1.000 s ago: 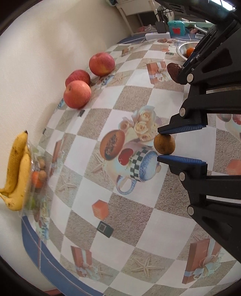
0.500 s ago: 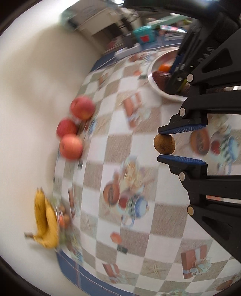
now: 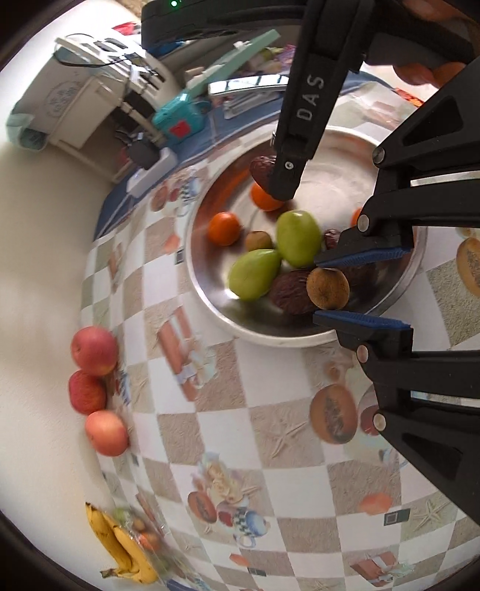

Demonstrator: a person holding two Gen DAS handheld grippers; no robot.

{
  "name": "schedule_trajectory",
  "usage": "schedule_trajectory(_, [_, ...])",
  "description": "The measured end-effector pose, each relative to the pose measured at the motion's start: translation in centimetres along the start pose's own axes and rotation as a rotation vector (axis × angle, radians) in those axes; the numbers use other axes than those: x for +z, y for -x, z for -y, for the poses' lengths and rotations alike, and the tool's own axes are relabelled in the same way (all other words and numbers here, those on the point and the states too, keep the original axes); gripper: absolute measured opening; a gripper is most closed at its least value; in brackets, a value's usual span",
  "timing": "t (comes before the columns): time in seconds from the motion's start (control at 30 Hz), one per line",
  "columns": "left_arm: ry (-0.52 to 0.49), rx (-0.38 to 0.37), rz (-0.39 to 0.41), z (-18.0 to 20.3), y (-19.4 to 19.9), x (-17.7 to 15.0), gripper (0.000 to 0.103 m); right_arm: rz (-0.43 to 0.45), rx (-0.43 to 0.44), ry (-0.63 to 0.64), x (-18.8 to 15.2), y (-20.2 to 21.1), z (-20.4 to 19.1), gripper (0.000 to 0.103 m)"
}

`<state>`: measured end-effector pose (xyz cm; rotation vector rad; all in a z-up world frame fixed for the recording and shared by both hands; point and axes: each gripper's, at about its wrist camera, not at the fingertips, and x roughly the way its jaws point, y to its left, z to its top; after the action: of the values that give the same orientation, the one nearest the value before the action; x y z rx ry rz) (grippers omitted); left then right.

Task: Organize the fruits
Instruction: 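Open both tools to drop the date and brown fruit into the bowl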

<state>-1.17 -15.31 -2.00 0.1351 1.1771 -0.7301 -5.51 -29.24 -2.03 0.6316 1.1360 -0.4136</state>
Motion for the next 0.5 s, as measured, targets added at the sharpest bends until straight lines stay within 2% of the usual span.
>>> schedule_trajectory(0.07, [0.011, 0.003, -0.011, -0.4, -0.1, -0.3, 0.038, -0.017, -0.003, -0.026, -0.4, -0.1, 0.8, 0.035])
schedule_trajectory(0.13, [0.045, 0.000, -0.007, -1.2, 0.1, -0.6, 0.055, -0.040, 0.003, -0.038, -0.7, -0.4, 1.2, 0.036])
schedule_trajectory(0.17, [0.062, -0.001, -0.004, -1.6, 0.3, -0.7, 0.057, -0.055, 0.007, -0.041, -0.9, -0.6, 1.3, 0.037])
schedule_trajectory(0.23, [0.103, 0.005, -0.005, -2.5, 0.5, -1.0, 0.071, -0.076, -0.007, -0.037, -1.1, -1.1, 1.3, 0.050])
schedule_trajectory(0.27, [0.124, 0.020, -0.007, -3.0, 0.7, -1.2, 0.075, -0.080, -0.020, -0.029, -1.2, -1.2, 1.1, 0.052])
schedule_trajectory(0.33, [0.172, 0.073, -0.018, -4.2, 0.8, -1.6, 0.097, -0.083, -0.054, -0.016, -1.5, -1.4, 1.0, 0.053])
schedule_trajectory(0.37, [0.188, 0.104, -0.018, -4.8, 0.9, -1.8, 0.103, -0.087, -0.066, -0.012, -1.6, -1.5, 0.9, 0.053])
schedule_trajectory(0.43, [0.210, 0.186, -0.011, -6.1, 1.3, -2.3, 0.103, -0.101, -0.072, -0.011, -1.9, -1.7, 0.9, 0.058])
schedule_trajectory(0.47, [0.211, 0.233, -0.012, -6.5, 1.5, -2.5, 0.103, -0.105, -0.071, -0.012, -2.0, -1.8, 0.9, 0.067])
schedule_trajectory(0.5, [0.212, 0.286, -0.007, -7.1, 1.8, -2.8, 0.103, -0.108, -0.070, -0.014, -2.2, -1.8, 1.0, 0.071])
